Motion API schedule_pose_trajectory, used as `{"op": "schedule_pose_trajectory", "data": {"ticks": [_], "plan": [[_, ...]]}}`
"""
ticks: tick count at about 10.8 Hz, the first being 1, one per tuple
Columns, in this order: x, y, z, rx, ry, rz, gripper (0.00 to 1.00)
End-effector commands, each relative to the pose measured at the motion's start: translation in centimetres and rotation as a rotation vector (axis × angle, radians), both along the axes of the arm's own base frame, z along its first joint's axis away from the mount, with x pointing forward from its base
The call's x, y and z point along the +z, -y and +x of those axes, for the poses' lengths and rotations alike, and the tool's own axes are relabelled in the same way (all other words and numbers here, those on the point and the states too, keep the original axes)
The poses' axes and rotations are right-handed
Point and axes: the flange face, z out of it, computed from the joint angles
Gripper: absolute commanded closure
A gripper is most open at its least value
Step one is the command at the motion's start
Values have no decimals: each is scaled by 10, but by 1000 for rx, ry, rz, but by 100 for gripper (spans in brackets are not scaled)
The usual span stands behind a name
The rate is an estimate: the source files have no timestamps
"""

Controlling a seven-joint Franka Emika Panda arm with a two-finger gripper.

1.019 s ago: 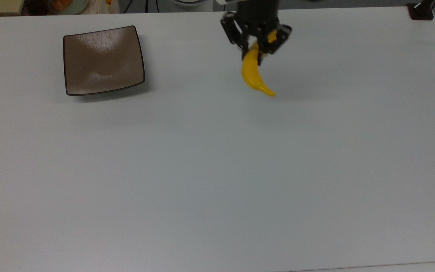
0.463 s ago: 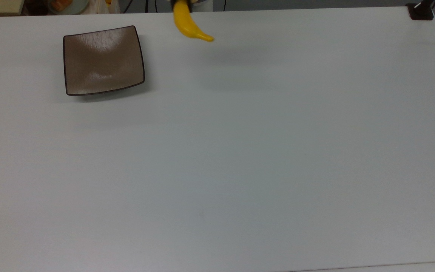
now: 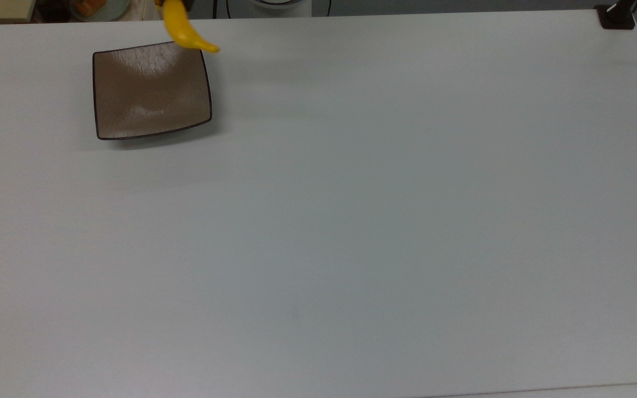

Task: Bananas placed on a ceramic plate
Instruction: 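Lift the banana and carry it toward the brown square plate, then lower the banana onto the plate and open the gripper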

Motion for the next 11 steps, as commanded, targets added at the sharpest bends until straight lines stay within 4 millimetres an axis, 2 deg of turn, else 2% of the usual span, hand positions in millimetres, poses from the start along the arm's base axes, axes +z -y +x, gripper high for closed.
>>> {"op": "schedule_pose_trajectory", "data": {"ticks": [1, 6, 8, 10, 11], "plan": [[-47, 51, -13, -73, 59, -7, 100], [-115, 107, -19, -206, 107, -9, 100], [-146, 121, -12, -253, 101, 20, 100], [-163, 137, -19, -345, 148, 77, 100], [-173, 139, -23, -370, 149, 98, 100]]}}
